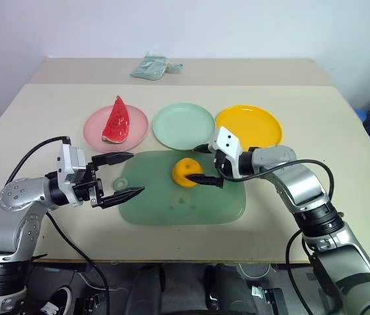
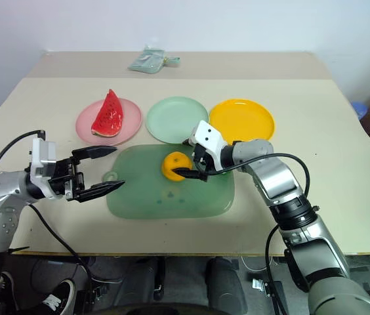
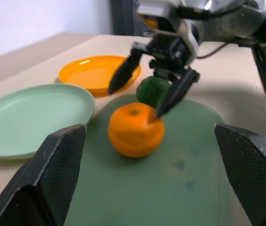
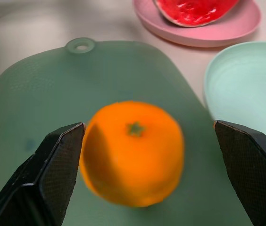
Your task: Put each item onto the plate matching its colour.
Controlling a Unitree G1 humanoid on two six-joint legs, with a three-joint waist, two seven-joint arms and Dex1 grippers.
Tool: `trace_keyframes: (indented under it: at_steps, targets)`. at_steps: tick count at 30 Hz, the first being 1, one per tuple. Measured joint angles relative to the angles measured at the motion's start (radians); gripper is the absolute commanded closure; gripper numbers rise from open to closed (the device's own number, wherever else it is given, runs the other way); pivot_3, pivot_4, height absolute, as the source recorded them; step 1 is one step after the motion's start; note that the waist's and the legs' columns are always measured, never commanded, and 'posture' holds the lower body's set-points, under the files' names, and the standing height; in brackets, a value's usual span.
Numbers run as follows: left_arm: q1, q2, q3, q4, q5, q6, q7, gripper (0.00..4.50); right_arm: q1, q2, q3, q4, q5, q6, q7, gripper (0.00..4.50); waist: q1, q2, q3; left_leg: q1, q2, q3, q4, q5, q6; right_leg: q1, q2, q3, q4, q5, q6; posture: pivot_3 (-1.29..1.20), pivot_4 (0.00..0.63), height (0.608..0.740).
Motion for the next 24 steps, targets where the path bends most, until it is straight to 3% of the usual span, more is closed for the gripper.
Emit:
trace_keyframes:
  at_steps: [18, 22, 24]
  targets:
    - [0.005, -0.014, -0.005, 0.000, -0.009, -0.005, 0.019, 0.07, -0.014, 0.022, 0.046, 0.019, -0.007, 0.097, 0.005, 0.00, -0.002, 0.000, 0.000, 0.000, 0.000, 0.000, 0.000, 0.000, 0.000, 0.000, 0.000, 0.000, 0.000, 0.000, 0.000, 0.00, 0.150, 0.740]
    - [0.005, -0.022, -0.010, -0.001, -0.009, -0.004, 0.026, 0.00, -0.012, 0.022, 0.061, 0.021, -0.011, 0.097, 0.010, 1.15, -0.003, 0.000, 0.000, 0.000, 0.000, 0.000, 0.000, 0.000, 0.000, 0.000, 0.000, 0.000, 0.000, 0.000, 0.000, 0.00, 0.150, 0.740]
    - [0.005, -0.022, -0.011, -0.001, -0.009, -0.004, 0.031, 0.00, -0.012, 0.019, 0.062, 0.021, -0.013, 0.091, 0.010, 1.15, -0.002, 0.000, 0.000, 0.000, 0.000, 0.000, 0.000, 0.000, 0.000, 0.000, 0.000, 0.000, 0.000, 0.000, 0.000, 0.00, 0.150, 0.740]
